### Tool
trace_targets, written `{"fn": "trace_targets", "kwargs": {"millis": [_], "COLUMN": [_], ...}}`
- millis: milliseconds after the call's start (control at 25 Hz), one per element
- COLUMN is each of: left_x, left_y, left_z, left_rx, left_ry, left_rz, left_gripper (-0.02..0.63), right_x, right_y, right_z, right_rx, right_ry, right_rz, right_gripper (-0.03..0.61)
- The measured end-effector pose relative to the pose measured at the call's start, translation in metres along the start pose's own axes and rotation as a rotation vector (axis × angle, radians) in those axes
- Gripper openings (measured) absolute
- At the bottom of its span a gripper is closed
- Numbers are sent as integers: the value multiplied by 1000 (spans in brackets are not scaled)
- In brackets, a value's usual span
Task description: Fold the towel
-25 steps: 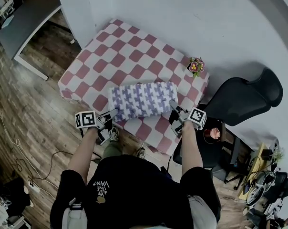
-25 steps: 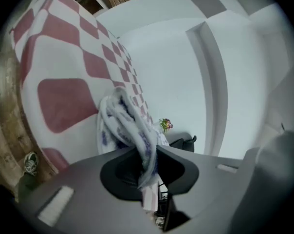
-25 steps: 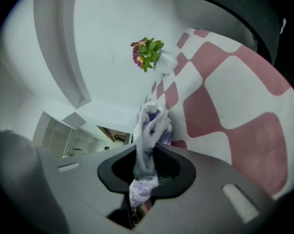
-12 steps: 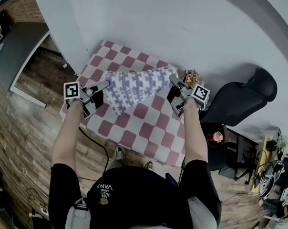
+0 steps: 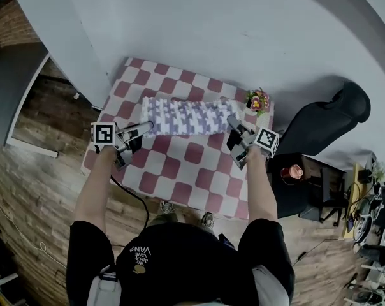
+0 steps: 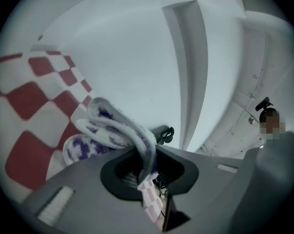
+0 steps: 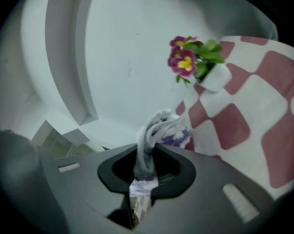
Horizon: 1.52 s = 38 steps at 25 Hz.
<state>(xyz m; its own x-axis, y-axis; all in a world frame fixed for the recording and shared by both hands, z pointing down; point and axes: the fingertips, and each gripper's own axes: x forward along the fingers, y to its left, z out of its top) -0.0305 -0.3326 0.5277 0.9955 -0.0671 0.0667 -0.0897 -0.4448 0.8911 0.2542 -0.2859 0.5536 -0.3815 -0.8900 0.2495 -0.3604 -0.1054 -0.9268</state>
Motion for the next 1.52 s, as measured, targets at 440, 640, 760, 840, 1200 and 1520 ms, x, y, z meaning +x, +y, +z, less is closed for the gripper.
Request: {"fn": "trace_targets", "kwargs": {"millis": [440, 640, 760, 840, 1200, 1520], "left_x": [-28, -32, -33, -39, -84, -83], "left_y": [51, 54, 53, 54, 52, 36], "left_z": [-153, -178, -180, -180, -169, -165], "left_rx": [-211, -185, -154, -140, -51, -18], "left_ry": [33, 98, 107, 109, 9, -29], "left_rz": [126, 211, 255, 293, 409, 361], "left_gripper": [66, 67, 76, 110, 196, 195], "right_x": [-82, -96, -98, -97, -88, -43], "right_y": [-99, -107, -111, -113, -85, -2], "right_z": [-105, -117, -120, -119, -107, -133], "right_rx": [114, 123, 122, 119, -141, -834], "right_ry": [91, 97, 89, 74, 26, 218], "right_rz": [-171, -221, -243, -238, -258, -464], "right_gripper": [69, 69, 74, 74, 74, 74]}}
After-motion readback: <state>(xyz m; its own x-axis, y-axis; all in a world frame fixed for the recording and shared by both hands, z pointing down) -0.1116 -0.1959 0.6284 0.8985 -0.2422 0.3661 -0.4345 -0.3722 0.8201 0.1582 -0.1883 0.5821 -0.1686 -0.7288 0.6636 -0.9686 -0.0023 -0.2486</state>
